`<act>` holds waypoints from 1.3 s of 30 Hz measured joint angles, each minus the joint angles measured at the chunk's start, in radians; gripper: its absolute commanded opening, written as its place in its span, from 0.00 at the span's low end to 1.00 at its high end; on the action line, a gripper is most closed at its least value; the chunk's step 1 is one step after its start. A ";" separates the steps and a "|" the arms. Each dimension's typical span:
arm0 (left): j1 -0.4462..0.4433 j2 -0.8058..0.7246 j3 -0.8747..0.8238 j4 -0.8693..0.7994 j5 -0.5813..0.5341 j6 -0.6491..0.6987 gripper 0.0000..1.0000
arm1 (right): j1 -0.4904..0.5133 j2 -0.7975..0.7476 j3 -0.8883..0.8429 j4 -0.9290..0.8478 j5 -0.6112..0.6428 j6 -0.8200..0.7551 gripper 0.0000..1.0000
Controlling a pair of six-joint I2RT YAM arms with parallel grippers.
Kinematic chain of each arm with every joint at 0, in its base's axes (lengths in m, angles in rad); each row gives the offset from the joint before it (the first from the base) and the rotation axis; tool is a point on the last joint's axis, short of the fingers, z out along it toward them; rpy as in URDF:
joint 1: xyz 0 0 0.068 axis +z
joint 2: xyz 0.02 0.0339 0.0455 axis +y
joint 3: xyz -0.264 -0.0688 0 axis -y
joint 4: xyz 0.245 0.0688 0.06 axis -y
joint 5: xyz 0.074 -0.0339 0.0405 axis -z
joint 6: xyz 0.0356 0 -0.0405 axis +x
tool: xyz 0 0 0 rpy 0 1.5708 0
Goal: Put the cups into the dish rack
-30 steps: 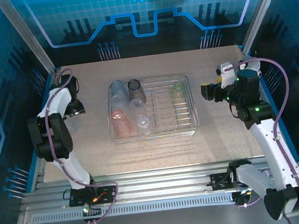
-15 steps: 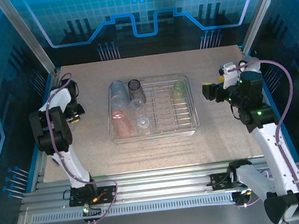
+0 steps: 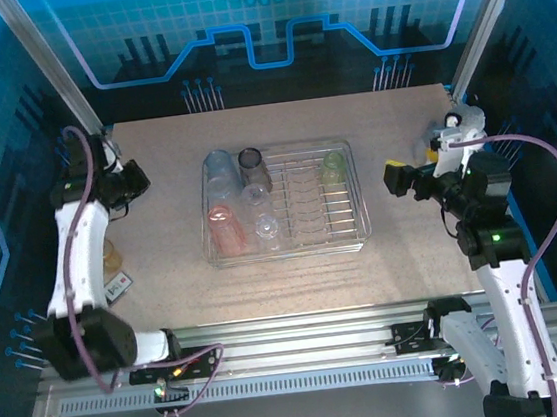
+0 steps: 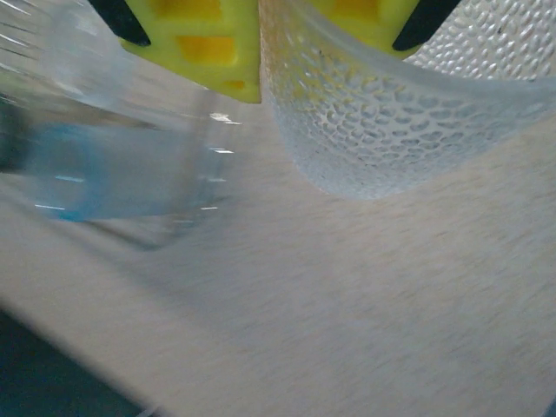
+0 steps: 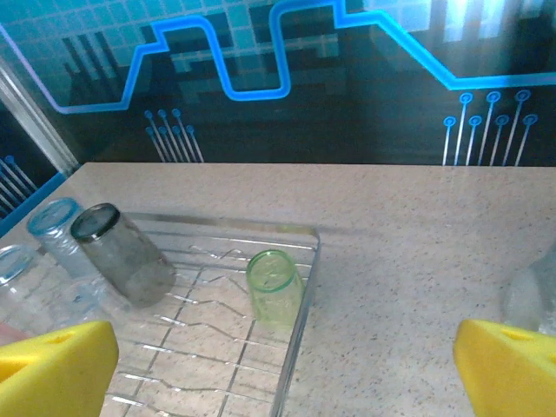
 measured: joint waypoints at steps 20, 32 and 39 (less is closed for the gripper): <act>-0.392 -0.237 -0.178 0.581 0.620 -0.464 0.00 | 0.291 0.103 0.071 0.119 -0.327 0.377 0.96; -0.529 -0.174 -0.283 0.979 0.687 -0.708 0.00 | 0.579 0.403 0.159 0.373 -0.303 0.443 1.00; -0.559 -0.146 -0.283 1.086 0.707 -0.762 0.00 | 0.604 0.470 0.189 0.497 -0.322 0.475 0.99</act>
